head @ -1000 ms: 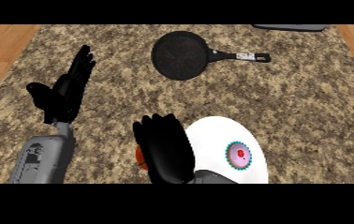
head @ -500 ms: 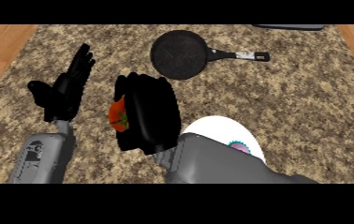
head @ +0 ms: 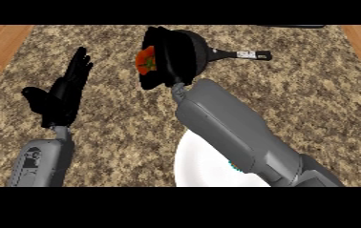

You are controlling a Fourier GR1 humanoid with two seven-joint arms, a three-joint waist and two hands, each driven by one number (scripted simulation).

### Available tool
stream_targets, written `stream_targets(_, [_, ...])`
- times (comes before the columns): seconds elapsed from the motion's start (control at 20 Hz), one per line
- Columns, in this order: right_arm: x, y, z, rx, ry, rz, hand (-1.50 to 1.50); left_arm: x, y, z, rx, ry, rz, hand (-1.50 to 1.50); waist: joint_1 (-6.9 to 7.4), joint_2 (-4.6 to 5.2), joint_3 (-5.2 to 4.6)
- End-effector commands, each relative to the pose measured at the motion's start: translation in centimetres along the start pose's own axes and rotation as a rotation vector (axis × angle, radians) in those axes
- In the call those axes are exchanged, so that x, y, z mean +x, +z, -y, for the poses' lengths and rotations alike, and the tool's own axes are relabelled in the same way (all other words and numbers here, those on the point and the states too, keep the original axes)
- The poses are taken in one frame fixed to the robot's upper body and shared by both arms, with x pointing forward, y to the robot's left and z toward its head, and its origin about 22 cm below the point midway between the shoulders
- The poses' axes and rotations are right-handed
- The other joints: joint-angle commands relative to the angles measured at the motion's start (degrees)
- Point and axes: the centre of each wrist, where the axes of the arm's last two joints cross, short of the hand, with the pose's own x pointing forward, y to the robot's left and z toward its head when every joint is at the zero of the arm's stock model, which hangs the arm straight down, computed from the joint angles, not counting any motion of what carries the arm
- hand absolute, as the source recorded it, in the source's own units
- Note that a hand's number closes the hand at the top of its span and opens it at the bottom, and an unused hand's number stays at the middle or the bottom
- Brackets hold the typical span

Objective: Pick the tomato from the plate and place it in the pan

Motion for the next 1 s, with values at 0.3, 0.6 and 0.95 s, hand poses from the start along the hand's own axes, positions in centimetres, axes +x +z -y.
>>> stream_targets(0.3, [-10.3,-4.8,0.0,-0.106,0.222,-0.057,1.50,1.1,-0.5,0.9,-0.029,0.002,0.033,0.00,1.25,1.25,0.05])
stream_targets(0.6, [-12.1,-5.7,0.5,-0.115,0.159,-0.108,1.50,1.8,-0.9,1.0,-0.052,0.008,0.042,0.00,2.52,1.62,0.11])
stream_targets(0.95, [-13.9,-4.0,-1.7,0.127,-0.061,-0.263,-1.50,1.7,-1.1,1.4,-0.060,-0.003,0.054,0.00,3.79,2.42,0.24])
